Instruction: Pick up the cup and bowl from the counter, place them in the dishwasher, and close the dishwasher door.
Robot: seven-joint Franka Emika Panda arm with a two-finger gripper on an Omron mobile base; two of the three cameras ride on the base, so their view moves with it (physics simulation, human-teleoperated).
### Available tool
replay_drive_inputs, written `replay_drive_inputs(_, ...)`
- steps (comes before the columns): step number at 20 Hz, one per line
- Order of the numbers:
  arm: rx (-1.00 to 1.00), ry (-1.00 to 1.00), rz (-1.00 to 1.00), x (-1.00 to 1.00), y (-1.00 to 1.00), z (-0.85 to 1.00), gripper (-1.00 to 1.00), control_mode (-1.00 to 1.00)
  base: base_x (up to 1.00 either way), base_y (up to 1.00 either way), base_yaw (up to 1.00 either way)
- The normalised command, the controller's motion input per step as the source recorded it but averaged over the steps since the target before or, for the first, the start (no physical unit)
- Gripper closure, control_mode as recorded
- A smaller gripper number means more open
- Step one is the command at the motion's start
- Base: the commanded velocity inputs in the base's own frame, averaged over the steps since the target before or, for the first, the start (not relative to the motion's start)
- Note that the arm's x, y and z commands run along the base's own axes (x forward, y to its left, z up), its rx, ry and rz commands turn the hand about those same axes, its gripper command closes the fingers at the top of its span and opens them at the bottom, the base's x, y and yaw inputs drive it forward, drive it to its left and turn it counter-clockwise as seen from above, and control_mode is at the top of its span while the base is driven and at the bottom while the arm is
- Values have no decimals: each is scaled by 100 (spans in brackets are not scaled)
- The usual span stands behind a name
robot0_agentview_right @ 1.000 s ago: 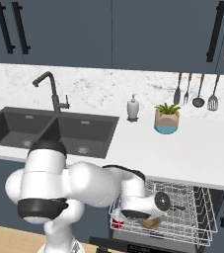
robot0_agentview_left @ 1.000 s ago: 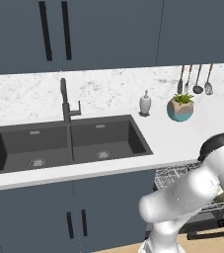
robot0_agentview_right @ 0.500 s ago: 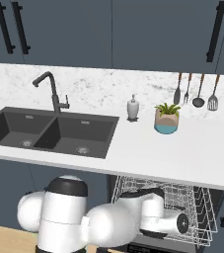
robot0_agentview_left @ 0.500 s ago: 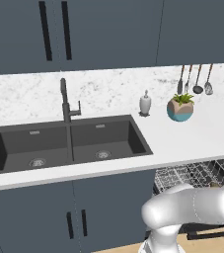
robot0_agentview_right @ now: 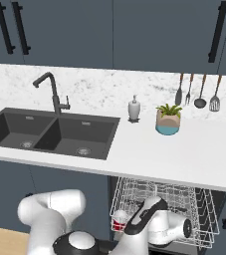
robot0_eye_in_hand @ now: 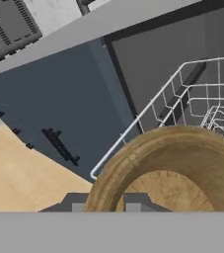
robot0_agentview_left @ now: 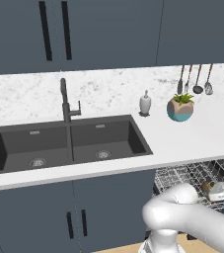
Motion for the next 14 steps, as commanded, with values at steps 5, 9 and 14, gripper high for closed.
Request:
replay_drive_inputs(5,1,-6,0,37,33,-11,100,-100,0,0,0)
replay_drive_inputs(9,0,-3,1,54,-1,-37,100,-100,0,0,0)
replay_drive_inputs(14,0,7,2,58,-3,-56,100,-100,0,0,0)
